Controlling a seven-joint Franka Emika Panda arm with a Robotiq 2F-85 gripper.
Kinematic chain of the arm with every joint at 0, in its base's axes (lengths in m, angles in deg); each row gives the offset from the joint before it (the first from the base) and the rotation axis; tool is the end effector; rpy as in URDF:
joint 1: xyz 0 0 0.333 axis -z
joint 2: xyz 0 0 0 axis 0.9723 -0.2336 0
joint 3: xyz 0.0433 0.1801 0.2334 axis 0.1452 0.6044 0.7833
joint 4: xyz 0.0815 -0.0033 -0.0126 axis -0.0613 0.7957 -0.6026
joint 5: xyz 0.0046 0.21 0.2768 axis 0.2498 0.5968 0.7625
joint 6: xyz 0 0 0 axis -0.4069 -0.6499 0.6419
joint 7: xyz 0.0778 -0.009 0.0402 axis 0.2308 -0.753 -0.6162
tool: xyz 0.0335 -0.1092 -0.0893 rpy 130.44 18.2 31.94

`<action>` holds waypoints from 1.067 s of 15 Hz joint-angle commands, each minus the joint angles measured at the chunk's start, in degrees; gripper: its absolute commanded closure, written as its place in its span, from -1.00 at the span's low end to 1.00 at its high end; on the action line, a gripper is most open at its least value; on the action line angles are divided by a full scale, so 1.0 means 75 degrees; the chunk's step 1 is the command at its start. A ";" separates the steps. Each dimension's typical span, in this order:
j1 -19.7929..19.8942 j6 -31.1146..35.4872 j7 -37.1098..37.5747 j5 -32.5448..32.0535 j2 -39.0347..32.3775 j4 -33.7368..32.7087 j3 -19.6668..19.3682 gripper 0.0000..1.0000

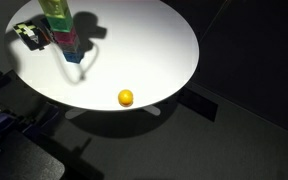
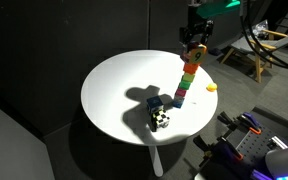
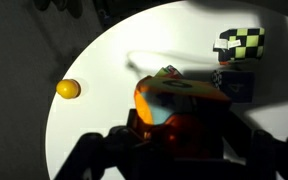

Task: Put the plush block on top of the orange block

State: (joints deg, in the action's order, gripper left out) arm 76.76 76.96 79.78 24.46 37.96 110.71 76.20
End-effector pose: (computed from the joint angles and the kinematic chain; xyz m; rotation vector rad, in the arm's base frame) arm 0.4848 -0.0067 0.3910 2.9940 -0.5098 -0.2393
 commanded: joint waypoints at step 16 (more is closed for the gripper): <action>-0.0057 0.0077 -0.0454 -0.0008 0.0412 0.0174 0.0000 -1.00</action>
State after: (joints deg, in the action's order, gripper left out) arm 76.43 77.10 77.75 24.45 38.88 110.89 76.21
